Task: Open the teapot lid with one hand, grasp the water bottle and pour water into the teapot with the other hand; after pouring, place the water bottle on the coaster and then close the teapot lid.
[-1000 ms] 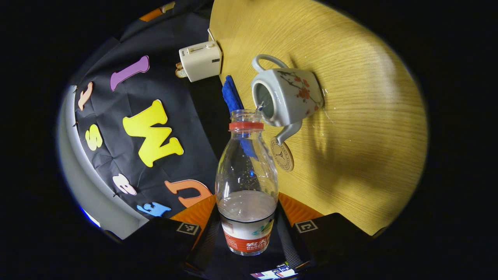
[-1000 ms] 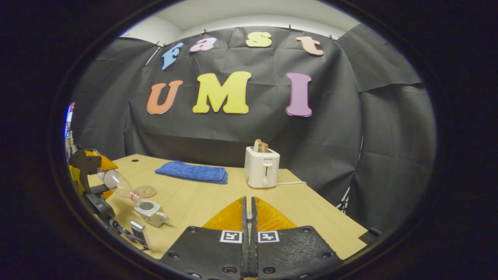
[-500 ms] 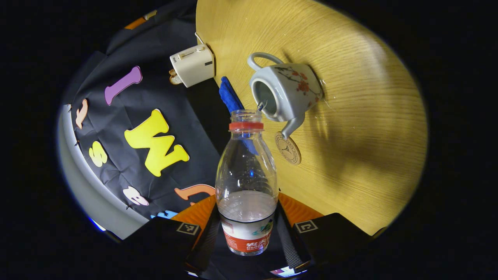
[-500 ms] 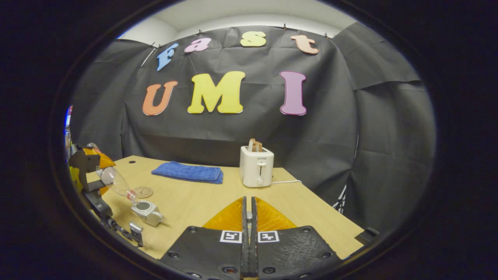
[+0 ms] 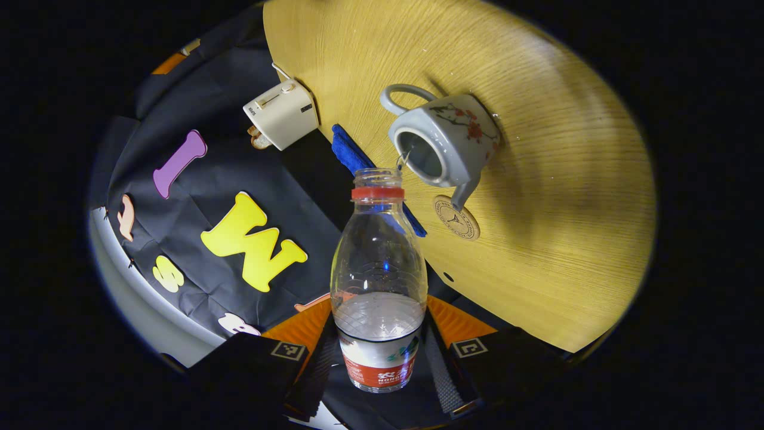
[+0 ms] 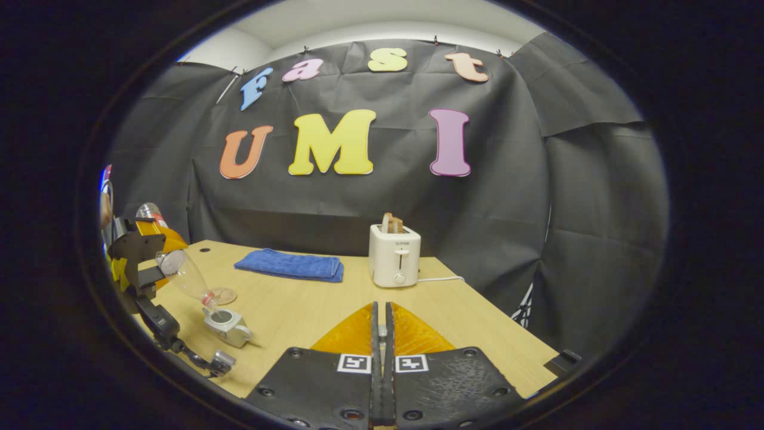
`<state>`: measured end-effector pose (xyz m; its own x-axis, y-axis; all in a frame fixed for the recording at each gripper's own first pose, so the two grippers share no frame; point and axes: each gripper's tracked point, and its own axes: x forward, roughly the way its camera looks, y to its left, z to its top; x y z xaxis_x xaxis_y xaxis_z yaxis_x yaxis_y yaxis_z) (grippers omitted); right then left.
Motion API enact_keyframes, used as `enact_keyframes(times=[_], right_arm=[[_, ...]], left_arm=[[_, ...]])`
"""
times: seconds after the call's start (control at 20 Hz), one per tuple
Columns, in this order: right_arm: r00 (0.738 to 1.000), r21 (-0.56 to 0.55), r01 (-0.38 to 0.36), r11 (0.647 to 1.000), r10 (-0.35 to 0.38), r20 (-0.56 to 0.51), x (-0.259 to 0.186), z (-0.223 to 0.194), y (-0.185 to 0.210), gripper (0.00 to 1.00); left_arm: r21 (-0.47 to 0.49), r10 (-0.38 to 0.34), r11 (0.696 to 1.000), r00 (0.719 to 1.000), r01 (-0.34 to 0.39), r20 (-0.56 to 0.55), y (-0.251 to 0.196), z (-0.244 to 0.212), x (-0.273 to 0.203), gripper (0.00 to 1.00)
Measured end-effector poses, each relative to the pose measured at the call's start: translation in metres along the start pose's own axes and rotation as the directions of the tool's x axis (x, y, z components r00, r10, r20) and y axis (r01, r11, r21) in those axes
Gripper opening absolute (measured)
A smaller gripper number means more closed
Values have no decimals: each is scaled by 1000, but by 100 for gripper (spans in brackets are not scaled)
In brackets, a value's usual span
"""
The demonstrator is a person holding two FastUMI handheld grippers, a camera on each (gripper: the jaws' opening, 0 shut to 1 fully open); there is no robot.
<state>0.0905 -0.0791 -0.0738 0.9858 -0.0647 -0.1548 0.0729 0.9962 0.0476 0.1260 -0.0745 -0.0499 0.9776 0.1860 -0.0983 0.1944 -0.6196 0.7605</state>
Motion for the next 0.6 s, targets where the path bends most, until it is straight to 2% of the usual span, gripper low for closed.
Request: enact_keyframes(times=[0.3, 0.6], right_arm=[[1000, -12, 0, 1000, 0, 17, -5, 6, -2, 0], [999, -13, -21, 1000, 22, 30, -10, 11, 6, 0]], left_arm=[[101, 0, 995, 1000, 2, -23, 6, -2, -3, 74], [88, 7, 996, 1000, -5, -20, 9, 1, -7, 74]])
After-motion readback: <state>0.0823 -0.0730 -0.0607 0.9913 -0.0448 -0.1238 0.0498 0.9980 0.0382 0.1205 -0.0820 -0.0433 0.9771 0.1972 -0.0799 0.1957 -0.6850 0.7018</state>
